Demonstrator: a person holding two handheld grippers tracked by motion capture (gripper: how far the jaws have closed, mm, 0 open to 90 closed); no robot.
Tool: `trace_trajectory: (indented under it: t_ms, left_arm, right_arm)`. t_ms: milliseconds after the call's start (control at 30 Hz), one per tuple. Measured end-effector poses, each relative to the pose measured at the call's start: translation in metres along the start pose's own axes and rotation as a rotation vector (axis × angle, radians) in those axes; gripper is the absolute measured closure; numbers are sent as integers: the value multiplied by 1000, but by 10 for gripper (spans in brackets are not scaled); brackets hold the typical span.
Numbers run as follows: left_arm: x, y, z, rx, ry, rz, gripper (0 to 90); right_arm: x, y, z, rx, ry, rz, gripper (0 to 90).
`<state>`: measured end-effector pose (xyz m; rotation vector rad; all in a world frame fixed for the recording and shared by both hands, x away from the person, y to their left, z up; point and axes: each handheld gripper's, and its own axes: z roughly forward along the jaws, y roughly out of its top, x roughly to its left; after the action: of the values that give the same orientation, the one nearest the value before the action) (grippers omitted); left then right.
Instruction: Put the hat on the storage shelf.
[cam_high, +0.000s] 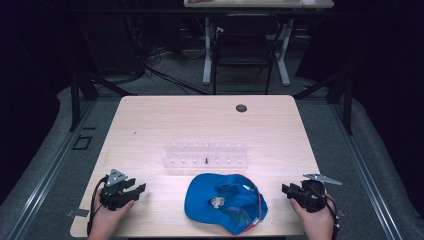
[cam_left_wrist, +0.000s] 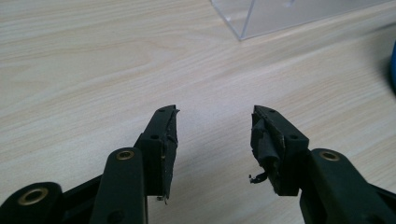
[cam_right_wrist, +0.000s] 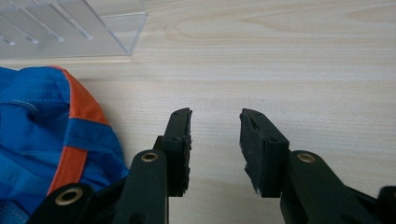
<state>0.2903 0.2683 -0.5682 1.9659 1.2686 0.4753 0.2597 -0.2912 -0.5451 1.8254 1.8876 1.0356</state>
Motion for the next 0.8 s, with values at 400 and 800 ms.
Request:
trace_trajectory:
  t_ms: [400,800]
  left_arm:
    - [-8,3,2,-10,-15,22,509]
    - [-13,3,3,-1,-30,46,509]
  right_arm:
    - [12,-5,-7,59,51,-6,609]
    - [31,-6,-1,170,133,-26,604]
